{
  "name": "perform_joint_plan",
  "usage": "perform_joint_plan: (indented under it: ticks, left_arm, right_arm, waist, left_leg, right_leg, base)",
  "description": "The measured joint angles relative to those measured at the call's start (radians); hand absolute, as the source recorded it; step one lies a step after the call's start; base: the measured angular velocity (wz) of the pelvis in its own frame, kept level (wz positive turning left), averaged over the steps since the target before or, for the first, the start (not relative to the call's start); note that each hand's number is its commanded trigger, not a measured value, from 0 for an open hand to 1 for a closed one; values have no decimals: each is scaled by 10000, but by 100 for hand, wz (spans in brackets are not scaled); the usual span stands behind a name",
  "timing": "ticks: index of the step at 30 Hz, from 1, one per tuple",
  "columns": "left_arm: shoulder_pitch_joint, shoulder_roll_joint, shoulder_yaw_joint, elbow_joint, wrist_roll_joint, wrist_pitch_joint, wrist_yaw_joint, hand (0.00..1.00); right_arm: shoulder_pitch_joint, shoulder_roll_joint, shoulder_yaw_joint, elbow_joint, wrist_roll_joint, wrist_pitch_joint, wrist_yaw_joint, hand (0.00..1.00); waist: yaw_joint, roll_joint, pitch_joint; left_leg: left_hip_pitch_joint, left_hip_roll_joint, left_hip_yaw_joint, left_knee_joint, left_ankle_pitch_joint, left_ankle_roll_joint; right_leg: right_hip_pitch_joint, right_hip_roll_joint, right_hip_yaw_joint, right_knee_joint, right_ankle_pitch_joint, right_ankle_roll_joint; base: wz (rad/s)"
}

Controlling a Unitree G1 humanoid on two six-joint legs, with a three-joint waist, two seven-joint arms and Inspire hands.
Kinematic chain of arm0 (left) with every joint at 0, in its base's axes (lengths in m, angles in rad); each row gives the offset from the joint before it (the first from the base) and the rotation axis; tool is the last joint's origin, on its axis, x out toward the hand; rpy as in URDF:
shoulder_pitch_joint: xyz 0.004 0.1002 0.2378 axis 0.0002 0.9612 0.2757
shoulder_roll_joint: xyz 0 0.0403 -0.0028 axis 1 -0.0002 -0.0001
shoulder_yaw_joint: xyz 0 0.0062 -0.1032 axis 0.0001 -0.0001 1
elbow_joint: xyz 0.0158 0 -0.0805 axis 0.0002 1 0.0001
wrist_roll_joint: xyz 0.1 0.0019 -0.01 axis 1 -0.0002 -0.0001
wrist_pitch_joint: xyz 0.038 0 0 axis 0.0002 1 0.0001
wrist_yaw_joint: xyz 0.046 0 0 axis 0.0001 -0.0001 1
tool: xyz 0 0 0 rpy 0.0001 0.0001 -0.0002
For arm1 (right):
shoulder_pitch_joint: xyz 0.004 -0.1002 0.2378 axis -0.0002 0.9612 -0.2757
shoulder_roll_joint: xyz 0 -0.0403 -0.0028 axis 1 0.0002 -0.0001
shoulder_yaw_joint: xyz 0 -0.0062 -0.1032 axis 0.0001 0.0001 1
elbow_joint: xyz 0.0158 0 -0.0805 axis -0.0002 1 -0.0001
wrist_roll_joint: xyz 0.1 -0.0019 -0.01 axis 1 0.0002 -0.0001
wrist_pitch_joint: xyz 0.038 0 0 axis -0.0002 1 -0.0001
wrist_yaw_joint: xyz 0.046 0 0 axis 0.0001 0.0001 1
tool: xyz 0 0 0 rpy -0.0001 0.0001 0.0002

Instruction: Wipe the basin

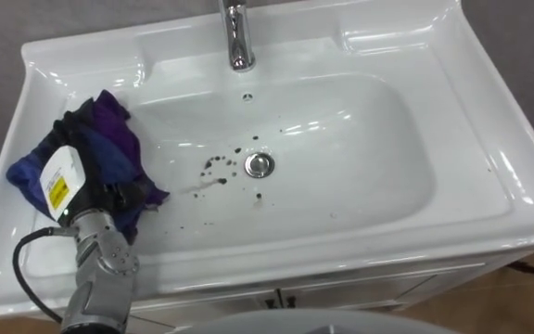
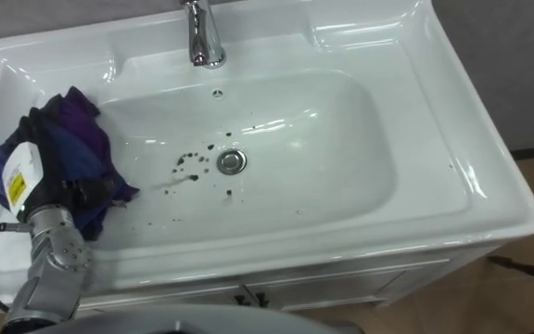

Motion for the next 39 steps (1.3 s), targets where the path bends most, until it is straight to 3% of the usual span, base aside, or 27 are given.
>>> perform_joint_plan:
  ticks: [2,3,4,9,17,24,39]
  left_arm:
    - [12,0,2,132,10,-34,79,0]
    - [4,2,20,190,80,-42,109,40]
    - [3,6,26,243,95,-45,126,98]
    - [-96,49,151,600,107,-84,354,100]
    - [-220,347,263,729,649,-88,975,100]
    - [-239,441,272,797,845,-85,1240,100]
    - [-271,657,285,987,860,-85,1447,100]
  right_arm:
    - [3,2,-18,-12,-287,64,-28,0]
    - [95,6,-19,-66,-655,107,-25,0]
    - [122,5,-33,-154,-848,121,-24,0]
    - [170,2,-198,-335,-2067,367,112,0]
    - [181,-32,-209,-353,-2263,748,365,0]
    - [173,-34,-209,-378,-2971,776,403,0]
    - [166,-33,-184,-404,-2941,875,570,0]
  waist:
    - [8,-2,-1]
    - [15,-2,0]
    - [31,1,0]
    - [21,15,1]
    - [21,55,-15]
    - [23,128,-68]
    - [-4,124,-72]
  left_leg:
    - [42,0,11,-11,1,-1]
    - [74,3,29,-17,2,-2]
    - [100,5,51,-24,2,-2]
    - [224,21,246,-158,12,-16]
    - [287,29,244,-302,30,-24]
    - [381,25,249,-295,56,-21]
    - [492,21,262,-314,55,-21]
  right_leg:
    - [13,0,15,16,0,0]
    - [13,3,62,21,0,0]
    - [13,7,106,29,0,0]
    - [1,22,256,117,-1,1]
    - [15,36,247,154,-1,0]
    - [57,37,246,153,-1,0]
    - [159,36,245,124,-32,-12]
  base:
    - [-3]
    - [-8]
    - [-16]
    - [-10]
    - [0]
    - [0]
    - [0]
